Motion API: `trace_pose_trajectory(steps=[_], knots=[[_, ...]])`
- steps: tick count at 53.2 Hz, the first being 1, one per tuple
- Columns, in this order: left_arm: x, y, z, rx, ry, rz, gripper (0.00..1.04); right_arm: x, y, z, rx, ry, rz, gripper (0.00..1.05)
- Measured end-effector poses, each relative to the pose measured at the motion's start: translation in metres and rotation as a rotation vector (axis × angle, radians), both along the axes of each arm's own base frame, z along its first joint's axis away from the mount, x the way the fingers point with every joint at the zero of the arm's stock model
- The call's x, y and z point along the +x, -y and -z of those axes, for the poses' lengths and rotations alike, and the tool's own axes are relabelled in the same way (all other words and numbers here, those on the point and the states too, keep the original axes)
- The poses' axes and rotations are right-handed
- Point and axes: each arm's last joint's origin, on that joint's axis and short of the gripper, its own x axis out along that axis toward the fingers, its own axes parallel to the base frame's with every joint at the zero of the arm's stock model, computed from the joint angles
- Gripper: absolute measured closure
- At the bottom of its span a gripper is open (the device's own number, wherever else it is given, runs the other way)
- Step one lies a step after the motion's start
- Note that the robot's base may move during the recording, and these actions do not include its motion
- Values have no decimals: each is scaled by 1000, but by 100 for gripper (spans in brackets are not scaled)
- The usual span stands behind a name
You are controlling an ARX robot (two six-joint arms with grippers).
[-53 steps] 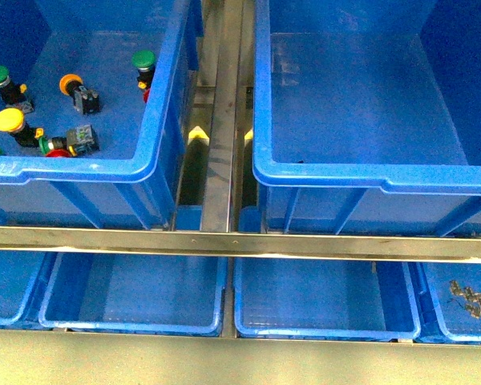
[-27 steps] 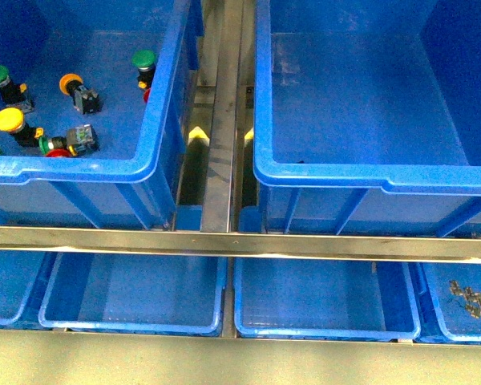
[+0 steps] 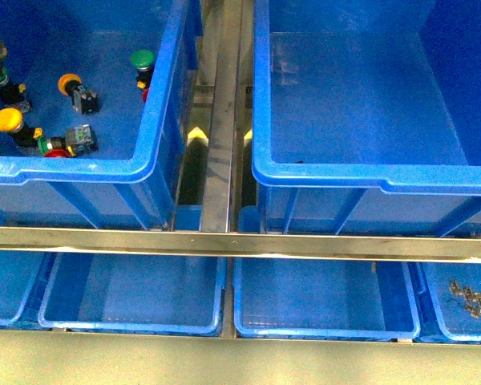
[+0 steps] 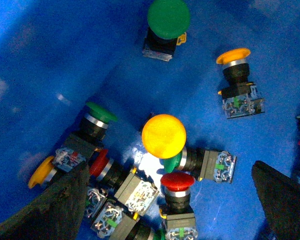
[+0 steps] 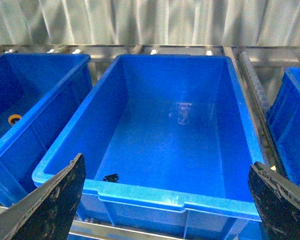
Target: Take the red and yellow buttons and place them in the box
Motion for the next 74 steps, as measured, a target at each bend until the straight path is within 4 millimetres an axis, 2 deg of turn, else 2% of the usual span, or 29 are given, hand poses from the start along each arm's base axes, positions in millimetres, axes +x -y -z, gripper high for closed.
trace_pose_trajectory(steps=[11,36,58,74], knots=[[18,-2,23,-8,-46,12,8,0,0,0,0,0,0,7],[37,-11,54,-14,-94,24,8,0,0,0,0,0,0,7],[52,-14,63,-22,-95,44,8,0,0,0,0,0,0,7],[54,-14,73,-38,-116,56,8,0,0,0,0,0,0,7]])
